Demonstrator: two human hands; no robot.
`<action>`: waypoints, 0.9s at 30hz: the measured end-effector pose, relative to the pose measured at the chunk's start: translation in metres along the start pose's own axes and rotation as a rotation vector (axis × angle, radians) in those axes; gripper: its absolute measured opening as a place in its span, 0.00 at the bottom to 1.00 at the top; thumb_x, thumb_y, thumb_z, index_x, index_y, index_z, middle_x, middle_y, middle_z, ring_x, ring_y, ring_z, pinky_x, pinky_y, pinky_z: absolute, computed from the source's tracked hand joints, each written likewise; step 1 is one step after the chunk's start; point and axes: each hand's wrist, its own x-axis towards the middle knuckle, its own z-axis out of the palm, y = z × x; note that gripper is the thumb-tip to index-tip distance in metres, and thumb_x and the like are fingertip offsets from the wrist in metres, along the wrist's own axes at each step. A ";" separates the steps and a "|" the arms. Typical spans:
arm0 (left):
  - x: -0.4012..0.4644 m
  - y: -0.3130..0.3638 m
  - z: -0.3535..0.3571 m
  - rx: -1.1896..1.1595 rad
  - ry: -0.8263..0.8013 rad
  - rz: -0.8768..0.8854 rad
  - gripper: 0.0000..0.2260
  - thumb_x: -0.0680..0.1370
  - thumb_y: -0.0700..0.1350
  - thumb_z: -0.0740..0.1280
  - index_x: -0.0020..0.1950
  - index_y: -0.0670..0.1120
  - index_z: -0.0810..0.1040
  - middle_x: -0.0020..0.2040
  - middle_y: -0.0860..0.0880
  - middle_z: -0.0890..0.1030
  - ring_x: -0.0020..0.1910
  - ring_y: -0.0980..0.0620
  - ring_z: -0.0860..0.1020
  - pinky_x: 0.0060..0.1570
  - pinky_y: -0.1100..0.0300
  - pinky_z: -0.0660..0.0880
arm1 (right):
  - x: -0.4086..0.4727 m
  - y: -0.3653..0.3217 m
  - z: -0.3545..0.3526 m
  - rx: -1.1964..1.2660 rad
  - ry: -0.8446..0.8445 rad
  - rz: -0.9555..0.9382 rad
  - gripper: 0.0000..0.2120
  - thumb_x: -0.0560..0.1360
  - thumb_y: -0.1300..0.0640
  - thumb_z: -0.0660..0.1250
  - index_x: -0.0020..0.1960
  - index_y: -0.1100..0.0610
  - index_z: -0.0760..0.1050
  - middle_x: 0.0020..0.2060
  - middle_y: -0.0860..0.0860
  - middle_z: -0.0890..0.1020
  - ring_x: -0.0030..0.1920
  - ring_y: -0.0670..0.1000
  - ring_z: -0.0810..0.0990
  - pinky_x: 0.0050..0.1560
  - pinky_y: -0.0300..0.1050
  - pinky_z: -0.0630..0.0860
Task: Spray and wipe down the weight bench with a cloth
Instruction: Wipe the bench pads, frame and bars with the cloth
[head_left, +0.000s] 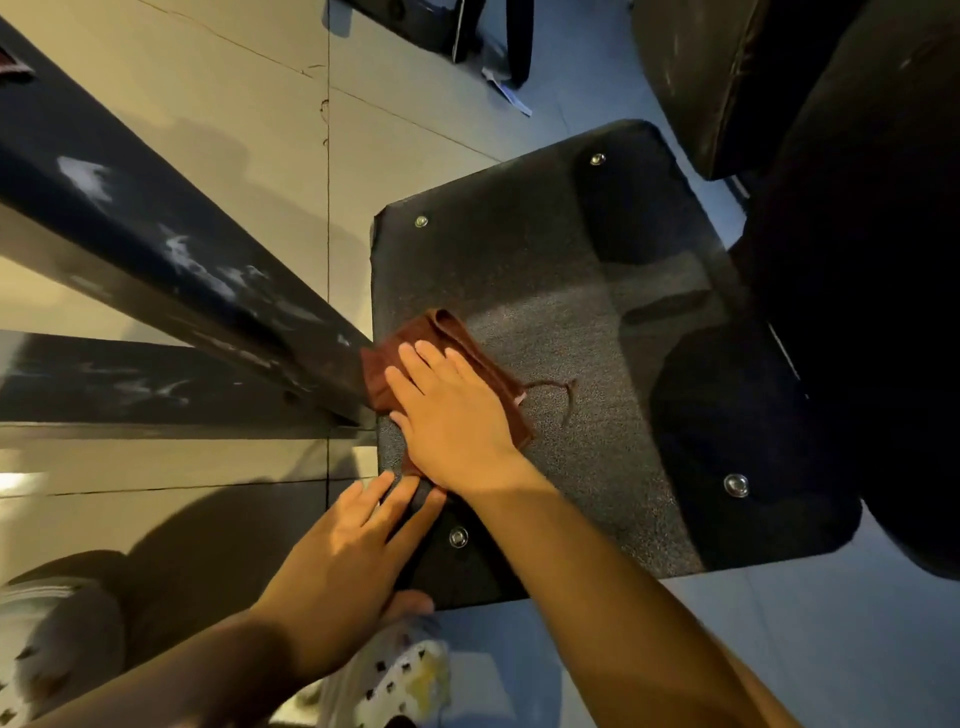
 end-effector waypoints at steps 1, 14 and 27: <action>0.000 -0.001 0.001 0.009 0.017 0.009 0.36 0.71 0.67 0.52 0.68 0.46 0.76 0.63 0.42 0.79 0.58 0.42 0.80 0.61 0.50 0.73 | -0.003 0.006 0.000 0.036 0.048 0.046 0.24 0.83 0.52 0.55 0.78 0.54 0.57 0.78 0.55 0.56 0.78 0.54 0.50 0.76 0.50 0.46; -0.006 -0.009 0.012 -0.223 0.047 -0.019 0.37 0.72 0.72 0.50 0.79 0.59 0.51 0.79 0.50 0.56 0.75 0.46 0.60 0.66 0.47 0.60 | -0.068 0.129 -0.060 0.075 0.255 0.908 0.26 0.84 0.48 0.50 0.79 0.52 0.50 0.79 0.56 0.49 0.78 0.58 0.47 0.75 0.55 0.46; -0.008 -0.011 0.015 -0.166 0.030 -0.035 0.36 0.74 0.71 0.49 0.78 0.58 0.55 0.78 0.50 0.59 0.73 0.46 0.62 0.64 0.42 0.63 | -0.029 0.018 -0.007 0.128 0.099 0.160 0.24 0.82 0.58 0.56 0.77 0.54 0.58 0.78 0.55 0.55 0.78 0.55 0.50 0.76 0.49 0.45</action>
